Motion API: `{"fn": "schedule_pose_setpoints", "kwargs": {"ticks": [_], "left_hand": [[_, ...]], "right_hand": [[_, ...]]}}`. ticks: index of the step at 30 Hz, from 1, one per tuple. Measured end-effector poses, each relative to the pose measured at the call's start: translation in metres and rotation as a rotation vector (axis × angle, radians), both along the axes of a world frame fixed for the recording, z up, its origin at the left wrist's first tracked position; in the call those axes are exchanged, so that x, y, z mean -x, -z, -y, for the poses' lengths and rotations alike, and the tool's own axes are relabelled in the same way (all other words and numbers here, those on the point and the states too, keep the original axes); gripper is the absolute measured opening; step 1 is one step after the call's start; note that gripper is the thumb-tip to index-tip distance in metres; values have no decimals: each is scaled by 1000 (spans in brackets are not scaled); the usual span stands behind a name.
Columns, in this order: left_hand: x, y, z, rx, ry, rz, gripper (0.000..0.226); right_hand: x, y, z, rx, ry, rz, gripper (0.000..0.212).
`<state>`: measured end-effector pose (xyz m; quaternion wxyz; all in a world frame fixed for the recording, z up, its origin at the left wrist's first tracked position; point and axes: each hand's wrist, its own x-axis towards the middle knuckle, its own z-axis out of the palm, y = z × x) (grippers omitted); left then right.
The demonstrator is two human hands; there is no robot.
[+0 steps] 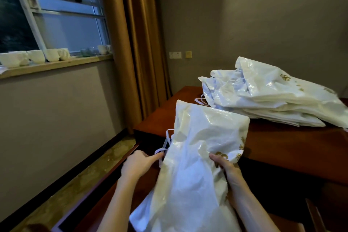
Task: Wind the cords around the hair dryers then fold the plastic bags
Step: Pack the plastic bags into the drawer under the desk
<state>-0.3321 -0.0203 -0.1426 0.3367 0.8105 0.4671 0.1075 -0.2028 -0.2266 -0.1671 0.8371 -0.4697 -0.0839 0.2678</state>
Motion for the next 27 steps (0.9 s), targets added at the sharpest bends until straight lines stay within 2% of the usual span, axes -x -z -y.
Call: {"fn": "schedule_pose_setpoints", "kwargs": {"ticks": [1,2,3,5,7,8,10,12,14,15,16,18,20,21,22,24,27], "left_hand": [[1,-2,-3,-214,-62,-18,68],[-1,-5,-2,-346,-87,52,62],[-5,-7,1,-366,-54,194,58],[-17,-11,18,-167,167,420,55],[-27,-9,44,213,404,419,76],[-30,-5,55,401,464,424,82],[-29,-2,65,653,514,468,68],[-26,0,66,759,530,498,58],[-23,-2,65,829,514,528,45],[-26,-1,63,867,494,511,28],[-30,2,60,875,469,479,14],[-31,7,54,787,421,380,6],[-33,12,42,703,375,340,45],[-33,12,36,711,368,340,61],[-29,11,31,699,386,327,66],[-22,7,24,647,435,253,58],[-9,4,18,630,480,70,52]], "right_hand": [[-1,-1,1,1,10,23,67],[-3,-1,2,10,14,42,63],[-2,0,2,19,9,55,55],[-2,3,2,33,-25,50,40],[1,3,1,25,-64,22,36],[2,4,0,4,-98,3,46],[7,6,-3,-27,-191,-50,73],[14,8,-6,-69,-268,-107,75],[21,9,-9,-94,-348,-123,57],[26,6,-11,-93,-377,-119,47],[31,4,-13,-88,-387,-90,40],[36,1,-17,-34,-353,39,44],[37,-3,-18,127,-267,210,57],[35,-6,-16,238,-234,306,57],[30,-8,-12,356,-227,397,51],[17,-10,-4,570,-238,575,43],[-2,-11,7,934,-29,875,55]]}}
